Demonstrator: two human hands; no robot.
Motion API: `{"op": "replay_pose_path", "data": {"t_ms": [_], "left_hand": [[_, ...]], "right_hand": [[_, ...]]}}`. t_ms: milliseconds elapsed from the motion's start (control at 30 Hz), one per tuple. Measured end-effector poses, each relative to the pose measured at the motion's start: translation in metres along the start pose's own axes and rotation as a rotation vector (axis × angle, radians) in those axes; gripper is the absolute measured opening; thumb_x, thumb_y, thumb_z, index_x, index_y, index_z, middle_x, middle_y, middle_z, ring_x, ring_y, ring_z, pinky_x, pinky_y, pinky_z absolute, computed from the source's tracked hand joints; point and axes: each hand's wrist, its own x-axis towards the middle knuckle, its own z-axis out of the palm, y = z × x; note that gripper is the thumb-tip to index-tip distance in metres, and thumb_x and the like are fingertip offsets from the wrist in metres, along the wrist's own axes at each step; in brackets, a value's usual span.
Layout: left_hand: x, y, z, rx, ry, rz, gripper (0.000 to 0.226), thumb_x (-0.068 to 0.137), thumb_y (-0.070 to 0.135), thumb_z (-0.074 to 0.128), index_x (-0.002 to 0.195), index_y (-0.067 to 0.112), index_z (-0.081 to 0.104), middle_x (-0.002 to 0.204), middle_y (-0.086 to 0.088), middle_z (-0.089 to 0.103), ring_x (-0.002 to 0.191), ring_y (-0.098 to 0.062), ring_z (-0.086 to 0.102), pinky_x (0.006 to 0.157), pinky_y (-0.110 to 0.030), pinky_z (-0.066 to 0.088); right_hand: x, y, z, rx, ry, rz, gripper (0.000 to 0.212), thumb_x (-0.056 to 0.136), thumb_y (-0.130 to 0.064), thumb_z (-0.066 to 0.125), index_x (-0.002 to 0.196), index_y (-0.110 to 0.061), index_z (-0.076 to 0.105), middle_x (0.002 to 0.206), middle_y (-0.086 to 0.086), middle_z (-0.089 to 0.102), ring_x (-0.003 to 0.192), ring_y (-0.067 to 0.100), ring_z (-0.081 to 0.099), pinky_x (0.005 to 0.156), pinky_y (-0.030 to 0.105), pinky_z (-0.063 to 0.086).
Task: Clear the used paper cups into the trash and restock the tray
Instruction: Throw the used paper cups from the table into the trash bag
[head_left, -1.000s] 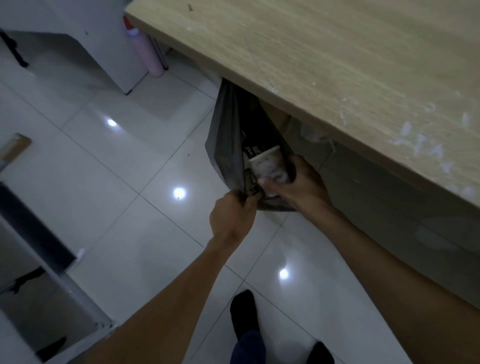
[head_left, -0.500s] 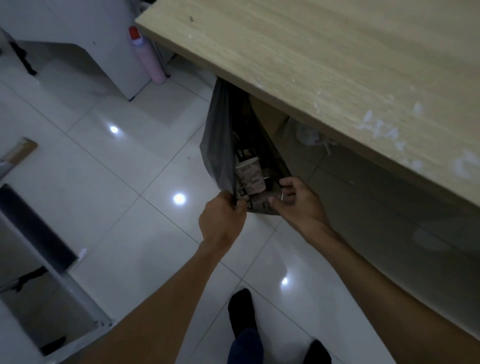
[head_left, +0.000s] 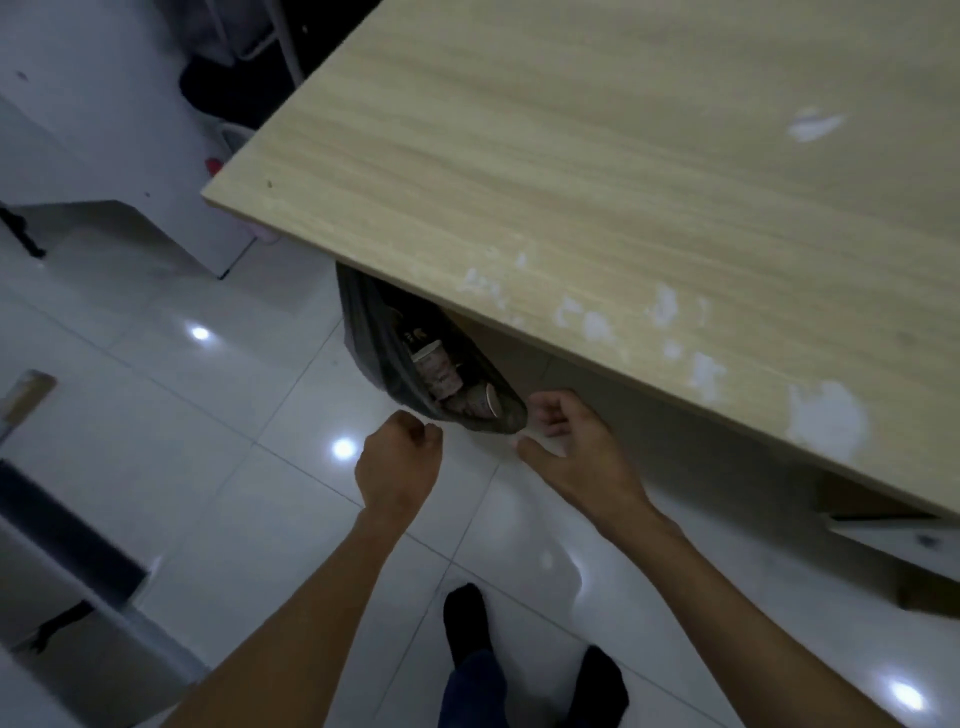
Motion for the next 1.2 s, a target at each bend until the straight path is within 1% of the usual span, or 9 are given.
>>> {"op": "replay_pose_path", "data": {"t_ms": [67, 200, 367, 533, 733, 867, 933, 1033, 1200], "left_hand": [[-0.025, 0.023, -0.011, -0.082, 0.0, 0.046, 0.018, 0.088, 0.023, 0.058, 0.077, 0.008, 0.059, 0.069, 0.0, 0.06, 0.066, -0.015, 0.052, 0.052, -0.022, 0.031], [-0.08, 0.076, -0.028, -0.28, -0.047, 0.186, 0.014, 0.087, 0.018, 0.062, 0.074, 0.016, 0.058, 0.066, 0.007, 0.059, 0.06, -0.007, 0.054, 0.053, -0.02, 0.034], [-0.119, 0.126, -0.033, -0.406, -0.132, 0.32, 0.016, 0.09, 0.02, 0.063, 0.075, 0.015, 0.058, 0.061, 0.002, 0.059, 0.057, -0.01, 0.055, 0.055, -0.029, 0.044], [-0.153, 0.184, -0.035, -0.483, -0.191, 0.522, 0.017, 0.088, 0.019, 0.065, 0.073, 0.017, 0.057, 0.058, -0.001, 0.057, 0.055, -0.014, 0.053, 0.053, -0.028, 0.044], [-0.177, 0.266, -0.007, -0.508, -0.286, 0.656, 0.014, 0.077, 0.029, 0.062, 0.067, 0.021, 0.056, 0.06, 0.008, 0.057, 0.055, -0.007, 0.052, 0.052, -0.021, 0.042], [-0.188, 0.328, 0.028, -0.501, -0.327, 0.762, 0.021, 0.071, 0.042, 0.059, 0.067, 0.021, 0.056, 0.063, 0.009, 0.057, 0.062, -0.008, 0.052, 0.058, -0.018, 0.042], [-0.192, 0.361, 0.049, -0.468, -0.334, 0.822, 0.025, 0.068, 0.048, 0.058, 0.071, 0.023, 0.056, 0.068, 0.01, 0.058, 0.067, -0.008, 0.053, 0.062, -0.019, 0.042], [-0.204, 0.425, 0.092, -0.408, -0.373, 0.876, 0.025, 0.068, 0.044, 0.065, 0.077, 0.024, 0.056, 0.077, 0.012, 0.059, 0.072, -0.008, 0.053, 0.065, -0.02, 0.043], [-0.221, 0.523, 0.149, -0.354, -0.437, 0.936, 0.034, 0.069, 0.033, 0.081, 0.089, 0.022, 0.056, 0.09, 0.007, 0.059, 0.077, -0.005, 0.049, 0.073, -0.021, 0.045]], "right_hand": [[-0.026, -0.009, -0.023, 0.011, 0.029, 0.019, 0.04, 0.079, -0.03, 0.073, 0.113, -0.03, 0.052, 0.103, -0.015, 0.056, 0.092, 0.002, 0.053, 0.075, 0.009, 0.042], [-0.074, -0.029, -0.077, -0.024, 0.111, 0.004, 0.041, 0.08, -0.033, 0.072, 0.114, -0.031, 0.05, 0.101, -0.023, 0.053, 0.092, -0.007, 0.051, 0.071, 0.001, 0.038], [-0.112, -0.039, -0.126, -0.023, 0.214, -0.003, 0.038, 0.079, -0.031, 0.074, 0.109, -0.035, 0.051, 0.103, -0.021, 0.056, 0.096, -0.009, 0.051, 0.075, 0.004, 0.04], [-0.138, -0.038, -0.18, -0.018, 0.382, 0.025, 0.041, 0.076, -0.023, 0.077, 0.1, -0.042, 0.051, 0.099, -0.014, 0.061, 0.091, -0.004, 0.054, 0.073, 0.004, 0.041], [-0.155, -0.014, -0.261, -0.021, 0.593, 0.1, 0.038, 0.073, -0.017, 0.079, 0.1, -0.028, 0.056, 0.092, -0.007, 0.062, 0.082, 0.007, 0.059, 0.064, 0.005, 0.041], [-0.152, 0.023, -0.321, -0.157, 0.737, 0.131, 0.042, 0.07, -0.046, 0.07, 0.102, -0.021, 0.06, 0.095, -0.006, 0.06, 0.085, 0.016, 0.059, 0.073, 0.007, 0.041], [-0.147, 0.041, -0.351, -0.285, 0.795, 0.129, 0.053, 0.068, -0.054, 0.057, 0.101, -0.014, 0.064, 0.097, -0.003, 0.061, 0.089, 0.02, 0.061, 0.077, 0.022, 0.045], [-0.139, 0.07, -0.402, -0.452, 0.821, 0.168, 0.053, 0.069, -0.056, 0.054, 0.103, -0.016, 0.063, 0.104, 0.0, 0.065, 0.098, 0.024, 0.062, 0.081, 0.036, 0.048], [-0.113, 0.103, -0.469, -0.612, 0.733, 0.281, 0.06, 0.07, -0.061, 0.048, 0.115, -0.024, 0.059, 0.13, 0.002, 0.057, 0.124, 0.022, 0.05, 0.104, 0.036, 0.027]]}}
